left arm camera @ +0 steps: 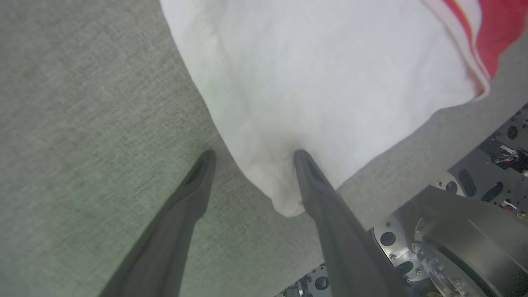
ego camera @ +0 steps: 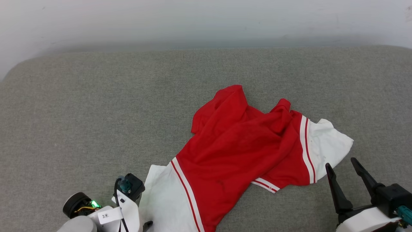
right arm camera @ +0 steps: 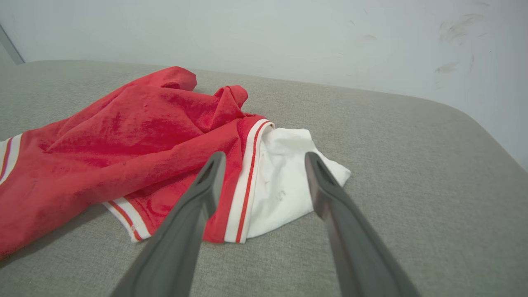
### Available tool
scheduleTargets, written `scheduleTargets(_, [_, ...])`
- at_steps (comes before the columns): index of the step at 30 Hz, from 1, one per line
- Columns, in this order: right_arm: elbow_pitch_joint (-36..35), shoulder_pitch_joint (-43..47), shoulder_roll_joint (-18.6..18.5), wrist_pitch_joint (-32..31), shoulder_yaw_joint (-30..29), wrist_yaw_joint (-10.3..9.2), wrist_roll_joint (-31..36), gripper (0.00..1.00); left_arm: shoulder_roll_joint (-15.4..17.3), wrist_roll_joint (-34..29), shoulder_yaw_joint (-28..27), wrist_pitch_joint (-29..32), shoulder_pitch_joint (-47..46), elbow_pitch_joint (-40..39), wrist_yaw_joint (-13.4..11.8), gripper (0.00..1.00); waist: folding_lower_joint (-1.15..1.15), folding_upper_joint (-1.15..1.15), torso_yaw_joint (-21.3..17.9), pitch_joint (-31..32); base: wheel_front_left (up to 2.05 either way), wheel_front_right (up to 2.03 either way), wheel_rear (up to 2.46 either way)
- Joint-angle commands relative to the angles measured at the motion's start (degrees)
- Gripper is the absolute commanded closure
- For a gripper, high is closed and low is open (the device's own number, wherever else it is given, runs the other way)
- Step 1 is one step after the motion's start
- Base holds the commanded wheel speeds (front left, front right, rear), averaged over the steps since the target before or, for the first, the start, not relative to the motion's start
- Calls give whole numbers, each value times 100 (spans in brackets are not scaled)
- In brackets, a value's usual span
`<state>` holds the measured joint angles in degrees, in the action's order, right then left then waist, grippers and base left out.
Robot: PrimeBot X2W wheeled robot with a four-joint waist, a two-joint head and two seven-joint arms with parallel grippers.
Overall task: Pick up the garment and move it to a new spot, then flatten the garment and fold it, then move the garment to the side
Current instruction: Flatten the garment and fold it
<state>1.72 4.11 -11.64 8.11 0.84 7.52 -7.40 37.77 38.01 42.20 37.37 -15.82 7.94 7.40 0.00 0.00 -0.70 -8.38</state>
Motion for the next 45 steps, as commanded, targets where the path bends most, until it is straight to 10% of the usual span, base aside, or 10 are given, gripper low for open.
scheduleTargets(1, [20,-98,27,47,19,-6,35,0,-52,-36,192,-39,47,202,4,0,0,0,-21,-50,0,0,0])
scheduleTargets(2, [37,-100,24,58,22,-6,31,0,-59,-54,265,-69,40,254,4,22,0,0,-23,-56,0,0,0])
scheduleTargets(3, [50,-108,22,58,23,-6,28,0,-64,-57,317,-127,31,300,4,76,0,0,-22,-57,0,0,0])
scheduleTargets(4, [60,-112,18,66,22,-6,25,0,-74,-63,363,-212,2,337,4,100,0,0,-19,-48,0,0,0])
scheduleTargets(31, [232,286,-139,-51,-401,-6,-27,0,712,470,-1040,-1494,-50,360,-876,100,0,0,-15,415,0,0,0])
scheduleTargets(45, [269,141,-274,-229,-435,-6,-61,0,14,668,-851,-1888,62,1944,-685,98,0,0,-72,301,0,0,0])
